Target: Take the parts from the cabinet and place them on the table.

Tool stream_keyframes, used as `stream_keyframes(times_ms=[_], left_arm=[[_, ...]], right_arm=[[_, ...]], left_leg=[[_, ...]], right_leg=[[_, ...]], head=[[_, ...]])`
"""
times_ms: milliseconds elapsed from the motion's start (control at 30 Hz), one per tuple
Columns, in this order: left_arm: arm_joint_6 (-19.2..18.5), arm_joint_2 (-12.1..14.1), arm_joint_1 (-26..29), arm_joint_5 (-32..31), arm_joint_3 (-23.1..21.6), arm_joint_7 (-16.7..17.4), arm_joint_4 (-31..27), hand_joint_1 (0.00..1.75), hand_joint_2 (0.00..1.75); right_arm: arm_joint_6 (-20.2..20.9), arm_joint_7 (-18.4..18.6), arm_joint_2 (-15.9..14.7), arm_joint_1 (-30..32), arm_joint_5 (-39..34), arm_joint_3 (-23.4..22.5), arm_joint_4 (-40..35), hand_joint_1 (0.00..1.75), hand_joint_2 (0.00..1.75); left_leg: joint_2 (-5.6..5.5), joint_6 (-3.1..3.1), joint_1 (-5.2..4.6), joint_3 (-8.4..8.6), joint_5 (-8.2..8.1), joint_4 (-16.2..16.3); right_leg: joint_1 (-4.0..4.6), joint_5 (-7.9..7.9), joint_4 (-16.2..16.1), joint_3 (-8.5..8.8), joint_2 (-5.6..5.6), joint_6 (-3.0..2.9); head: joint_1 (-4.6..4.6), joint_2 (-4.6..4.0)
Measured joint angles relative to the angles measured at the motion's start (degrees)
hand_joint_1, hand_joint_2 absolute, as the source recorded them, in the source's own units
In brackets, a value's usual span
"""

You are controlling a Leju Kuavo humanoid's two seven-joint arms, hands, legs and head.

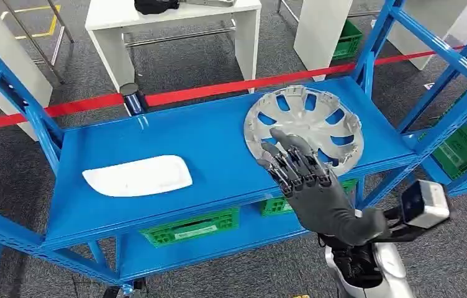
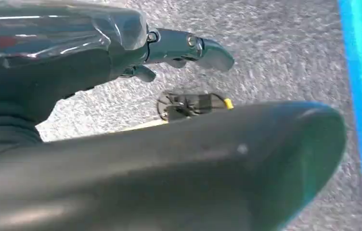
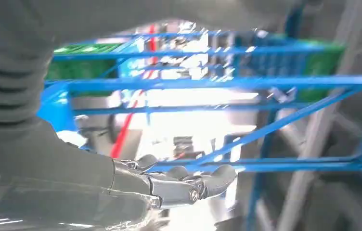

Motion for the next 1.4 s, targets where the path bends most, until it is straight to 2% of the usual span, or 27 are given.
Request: stream_keyframes(times_ms=[33, 67, 100, 167, 233, 267, 300, 367, 400, 433, 533, 567, 600, 700, 733, 767, 800, 833, 900, 933, 1167, 1200, 1267, 1300, 1333, 1367, 1400], left_arm=[[-0.11, -0.15, 0.02, 0.19, 0.00, 0.00, 0.24, 0.00, 0.00], [-0.15, -0.35, 0.02, 0.39, 0.00, 0.00, 0.35, 0.00, 0.00], [-0.29, -0.59, 0.00, 0.39, 0.02, -0.02, 0.42, 0.00, 0.00], [-0.50, -0.74, -0.03, 0.41, 0.02, -0.02, 0.89, 0.00, 0.00], [-0.55, -0.96, 0.02, 0.50, 0.00, 0.00, 1.33, 0.00, 0.00], [-0.48, -1.05, 0.02, 0.57, 0.00, 0.00, 1.49, 0.00, 0.00], [-0.06, -1.14, -0.03, 0.87, 0.02, 0.11, 1.57, 0.00, 0.00], [0.77, -1.35, -0.29, 1.51, 0.13, 0.20, 1.64, 0.00, 0.00], [1.03, -1.35, -0.47, 1.62, 0.17, 0.44, 1.64, 0.00, 0.00], [1.48, -1.33, -0.66, 1.62, 0.22, 0.83, 1.62, 0.00, 0.00], [2.56, -1.05, -0.70, 1.44, 0.26, 1.55, 1.29, 0.00, 0.00], [2.88, -0.81, -0.72, 1.40, 0.26, 1.81, 1.16, 0.00, 0.00], [2.93, -0.74, -0.72, 1.38, 0.26, 1.88, 1.01, 0.00, 0.00], [3.04, -0.41, -0.69, 1.33, 0.26, 2.16, 0.90, 0.00, 0.00], [3.04, -0.41, -0.65, 1.33, 0.26, 2.21, 0.90, 0.00, 0.00], [3.04, -0.39, -0.62, 1.33, 0.26, 2.21, 0.90, 0.00, 0.00], [3.04, -0.39, -0.60, 1.33, 0.26, 2.23, 0.90, 0.00, 0.00], [3.04, -0.39, -0.59, 1.33, 0.26, 2.23, 0.87, 0.00, 0.00], [3.04, -0.22, -0.62, 1.33, 0.26, 2.23, 0.83, 0.00, 0.00], [3.04, -0.09, -0.64, 1.33, 0.28, 2.23, 0.81, 0.00, 0.00], [3.04, -0.06, -0.67, 1.33, 0.28, 2.23, 0.81, 0.00, 0.00], [3.04, 0.00, -0.67, 1.33, 0.28, 2.23, 0.81, 0.00, 0.00], [3.10, 0.18, -0.61, 1.33, 0.28, 2.25, 0.72, 0.00, 0.00], [3.10, 0.13, -0.77, 1.33, 0.28, 2.25, 0.53, 0.00, 0.00], [3.10, 0.11, -0.62, 1.33, 0.31, 2.25, 0.53, 0.00, 0.00], [3.08, 0.07, -0.64, 1.33, 0.31, 2.25, 0.53, 0.00, 0.00], [3.06, 0.00, -0.64, 1.33, 0.31, 2.25, 0.50, 0.00, 0.00]], right_arm=[[-0.30, 0.35, -0.28, -0.03, 0.20, -0.13, 0.33, 0.00, 1.75], [-0.53, 0.48, -0.65, -0.12, 0.50, -0.24, 0.59, 0.00, 1.75], [-0.99, 0.87, -1.05, -0.35, 0.86, -0.31, 0.94, 0.00, 1.75], [-2.98, 1.96, -1.83, -0.99, 3.39, -0.29, 2.09, 0.00, 1.75], [-6.63, 2.55, -3.08, -1.39, 9.22, -0.13, 4.04, 0.00, 1.75], [-8.60, 2.62, -3.61, -1.92, 13.33, 0.00, 4.95, 0.00, 1.75], [-11.42, 2.58, -4.20, -2.91, 19.92, 0.17, 6.08, 0.00, 1.75], [-15.97, 2.03, -5.45, -5.27, 31.16, 0.98, 8.17, 0.00, 1.75], [-17.87, 1.66, -5.97, -6.62, 35.25, 1.53, 9.43, 0.00, 1.75], [-19.64, 1.27, -6.25, -7.66, 38.54, 2.16, 10.68, 0.00, 1.75], [-23.15, 0.33, -7.19, -9.83, 44.36, 3.67, 13.62, 0.00, 1.75], [-24.15, 0.28, -7.39, -10.63, 46.48, 4.28, 14.53, 0.00, 1.75], [-24.68, 0.24, -7.50, -11.56, 47.65, 4.83, 15.37, 0.00, 1.75], [-25.12, 0.24, -7.52, -12.91, 48.50, 6.16, 17.18, 0.00, 1.75], [-25.14, 0.24, -7.54, -12.95, 48.65, 6.36, 17.70, 0.00, 1.75], [-25.14, 0.24, -7.54, -12.97, 48.70, 6.51, 17.99, 0.00, 1.75], [-25.14, 0.24, -7.54, -12.98, 48.74, 6.62, 18.18, 0.00, 1.75], [-25.16, 0.24, -7.54, -13.10, 48.77, 6.86, 18.51, 0.00, 1.75], [-25.16, 0.24, -7.54, -13.61, 48.78, 7.21, 18.89, 0.00, 1.75], [-25.18, 0.24, -7.54, -13.89, 48.76, 7.28, 19.00, 0.00, 1.75], [-25.18, 0.24, -7.54, -13.94, 48.76, 7.32, 19.06, 0.00, 1.75], [-25.20, 0.24, -7.54, -14.18, 48.76, 7.34, 19.15, 0.00, 1.75], [-25.22, 0.24, -7.56, -14.29, 48.81, 7.63, 19.63, 0.00, 1.75], [-25.29, 0.22, -7.74, -14.69, 48.79, 7.69, 19.85, 0.00, 1.75], [-25.29, 0.22, -7.96, -14.50, 48.79, 7.95, 20.55, 0.00, 1.75], [-25.29, 0.22, -7.98, -14.55, 48.79, 8.02, 20.70, 0.00, 1.75], [-25.29, 0.22, -8.00, -14.63, 48.79, 8.02, 20.70, 0.00, 1.75]], left_leg=[[0.01, 0.46, -0.05, 0.00, 0.30, -0.31], [0.27, 1.13, 0.64, 0.75, 1.07, -1.40], [0.29, 1.52, 0.46, 0.81, 1.38, -1.72], [0.44, 1.85, 0.32, 0.43, 1.61, -1.69], [0.50, 1.94, 0.17, 0.12, 1.69, -1.60], [0.50, 1.93, 0.17, 0.10, 1.69, -1.53], [0.52, 1.91, 0.17, 0.11, 1.68, -1.41], [0.52, 1.58, 0.18, 0.00, 1.46, -0.79], [0.51, 1.24, -0.11, -0.35, 1.23, -0.31], [0.50, 0.97, -0.38, -0.73, 1.03, 0.26], [0.58, 0.38, -0.14, -0.96, 1.34, 0.21], [0.52, 0.04, -0.02, -1.25, 0.92, 0.51], [0.41, -0.43, 0.07, -2.07, -0.52, 2.21], [0.41, -1.24, 0.47, -7.92, -6.64, 15.28], [0.41, -1.33, 0.56, -9.49, -7.39, 18.41], [0.41, -1.35, 0.60, -9.83, -7.17, 19.00], [0.41, -1.32, 0.61, -9.74, -6.81, 18.74], [0.41, -1.18, 0.62, -8.48, -4.80, 15.93], [0.26, -0.60, 0.59, -3.21, 0.29, 5.46], [0.05, -0.07, 0.44, -1.13, 1.31, 1.20], [0.00, -0.03, 0.40, -0.87, 0.89, 0.90], [0.09, 0.08, 0.17, -0.51, 0.63, 0.28], [0.14, 0.40, -0.10, -0.63, 0.76, 0.29], [0.40, 1.83, 0.48, 0.03, 2.17, -1.82], [0.41, 1.88, 0.35, -0.28, 2.23, -1.72], [0.38, 1.80, 0.40, -0.27, 2.16, -1.42], [0.33, 1.53, 0.48, -0.27, 1.97, -1.05]], right_leg=[[0.00, 0.22, -0.29, 0.07, 0.01, 0.38], [-0.01, -0.18, 0.31, -0.43, -0.11, 0.51], [0.16, -1.31, 1.79, -1.16, -0.20, 0.43], [0.10, -5.41, 10.50, -5.05, -0.20, -0.24], [0.08, -7.68, 18.43, -8.63, -0.21, 0.01], [0.07, -7.20, 18.05, -8.33, -0.22, 0.41], [0.06, -5.81, 14.91, -6.57, -0.26, 0.94], [0.02, -1.93, 4.00, -0.87, -0.68, 1.81], [0.10, -1.64, 0.44, 0.69, -1.06, 1.45], [0.16, -1.27, 0.39, 0.81, -0.77, 0.74], [0.53, -0.99, 0.52, 0.47, -0.65, -0.09], [-0.17, -0.75, 0.30, 0.60, -0.62, -0.47], [-0.17, -0.75, 0.31, 0.59, -0.59, -0.63], [-0.11, -0.66, 0.34, 0.43, -0.57, -1.06], [-0.08, -0.66, 0.35, 0.40, -0.58, -1.06], [-0.07, -0.66, 0.36, 0.39, -0.58, -1.06], [-0.07, -0.66, 0.36, 0.40, -0.58, -1.06], [-0.06, -0.66, 0.36, 0.42, -0.57, -1.06], [-0.01, -0.66, 0.34, 0.59, -0.32, -1.04], [-0.03, -0.65, 0.29, 0.63, -0.28, -1.02], [-0.04, -0.63, 0.29, 0.61, -0.27, -0.98], [0.51, -0.59, 0.42, 0.32, -0.24, -0.86], [0.15, -0.07, 0.01, 0.08, -0.21, -0.06], [0.24, -3.37, 5.77, -2.79, -0.34, -0.18], [0.14, -7.49, 18.46, -8.62, -0.35, 0.19], [-0.04, -4.67, 12.25, -5.33, -0.41, 1.33], [-0.21, -2.34, 5.94, -2.08, -0.55, 1.91]], head=[[0.00, 0.00], [0.04, 0.00], [0.18, 0.00], [0.26, 0.00], [0.28, 0.00], [0.28, 0.00], [0.31, 0.00], [0.33, 0.00], [0.44, 0.00], [0.29, 0.00], [0.35, 0.00], [0.44, 0.00], [0.26, 0.00], [0.04, 0.00], [0.07, 0.00], [0.07, 0.00], [0.07, 0.00], [0.07, 0.00], [0.07, 0.00], [0.07, 0.00], [0.11, 0.00], [0.13, 0.00], [0.11, 0.00], [0.31, 0.00], [0.33, 0.00], [0.33, 0.00], [0.35, 0.00]])
